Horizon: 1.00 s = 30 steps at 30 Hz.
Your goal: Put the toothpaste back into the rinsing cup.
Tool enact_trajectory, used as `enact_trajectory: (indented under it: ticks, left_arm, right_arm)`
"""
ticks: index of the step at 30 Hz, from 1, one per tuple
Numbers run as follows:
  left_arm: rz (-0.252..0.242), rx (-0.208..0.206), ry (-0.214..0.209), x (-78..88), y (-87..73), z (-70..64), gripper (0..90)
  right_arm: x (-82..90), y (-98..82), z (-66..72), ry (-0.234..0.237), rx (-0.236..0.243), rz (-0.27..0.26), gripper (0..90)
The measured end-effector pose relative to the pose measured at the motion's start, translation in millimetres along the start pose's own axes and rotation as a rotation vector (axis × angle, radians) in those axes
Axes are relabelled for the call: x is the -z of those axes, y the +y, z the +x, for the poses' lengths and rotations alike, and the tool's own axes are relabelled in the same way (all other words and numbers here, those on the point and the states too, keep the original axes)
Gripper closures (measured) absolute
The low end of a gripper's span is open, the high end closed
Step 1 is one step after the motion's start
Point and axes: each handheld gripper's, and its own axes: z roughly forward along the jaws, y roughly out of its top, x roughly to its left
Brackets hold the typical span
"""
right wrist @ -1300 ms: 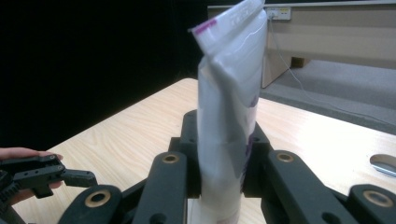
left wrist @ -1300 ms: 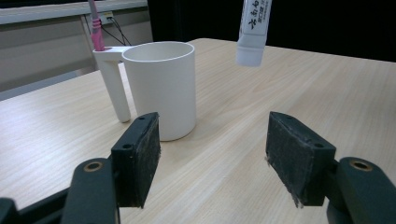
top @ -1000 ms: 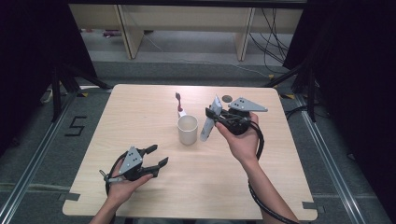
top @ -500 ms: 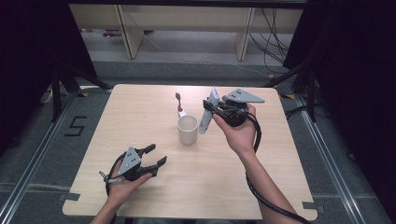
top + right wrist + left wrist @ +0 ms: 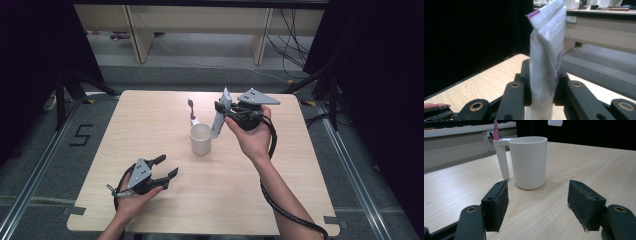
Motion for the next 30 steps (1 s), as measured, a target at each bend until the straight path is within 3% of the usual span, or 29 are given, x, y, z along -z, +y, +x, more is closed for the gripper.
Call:
enact_trajectory:
  ticks: [2, 4, 9, 10, 12, 13, 15, 16, 19, 24, 25, 26, 30]
  left_arm:
    - [-0.002, -0.002, 0.003, 0.1, 0.0, 0.0, 32.8]
    - [-0.002, -0.003, 0.005, 0.3, 0.0, -0.1, 32.6]
    - [0.008, 0.004, 0.011, 1.8, 0.3, 1.1, 32.4]
    - [0.007, 0.004, 0.011, 1.9, 0.3, 1.2, 32.3]
    - [0.007, 0.002, 0.012, 1.9, 0.3, 0.9, 32.3]
    - [0.007, 0.003, 0.012, 1.8, 0.3, 0.7, 32.2]
    - [-0.004, 0.002, 0.008, 0.6, -0.1, 0.6, 32.0]
    - [-0.008, 0.003, 0.005, 0.1, -0.3, 0.6, 31.8]
    - [0.008, 0.001, 0.013, 1.6, 0.4, 0.6, 31.2]
    - [-0.005, -0.003, 0.007, 0.2, -0.1, 0.4, 31.2]
    - [-0.005, -0.002, 0.007, 0.2, -0.1, 0.5, 31.2]
    - [-0.007, 0.001, 0.007, 0.1, -0.2, 0.5, 31.2]
    - [-0.006, 0.0, 0.008, 0.1, -0.2, 0.4, 31.2]
  right_arm:
    - [-1.4, 2.0, 0.3, -0.007, 0.019, -0.005, 76.4]
    - [-3.0, 3.9, 3.2, 0.009, 0.0, 0.002, 76.4]
    - [-8.5, 7.8, 5.5, 0.01, 0.02, -0.014, 76.4]
    - [-8.4, 8.4, 6.9, 0.006, 0.005, 0.005, 76.4]
    - [-11.3, 9.1, 5.8, -0.004, 0.038, -0.013, 76.4]
    - [-12.0, 9.2, 7.3, 0.005, 0.019, -0.003, 76.4]
    - [-14.6, 9.5, 6.2, -0.005, 0.041, -0.013, 76.4]
    - [-15.6, 9.2, 8.2, 0.004, 0.015, -0.001, 76.4]
    - [-18.9, 9.4, 8.0, 0.002, 0.033, -0.007, 76.4]
    - [-24.2, 8.6, 9.2, -0.001, 0.024, 0.003, 76.4]
    - [-25.1, 8.0, 10.4, 0.001, 0.003, 0.004, 76.4]
    - [-26.8, 8.2, 8.8, 0.007, 0.028, -0.007, 76.4]
    - [-28.9, 7.2, 9.8, 0.0, 0.012, 0.006, 76.4]
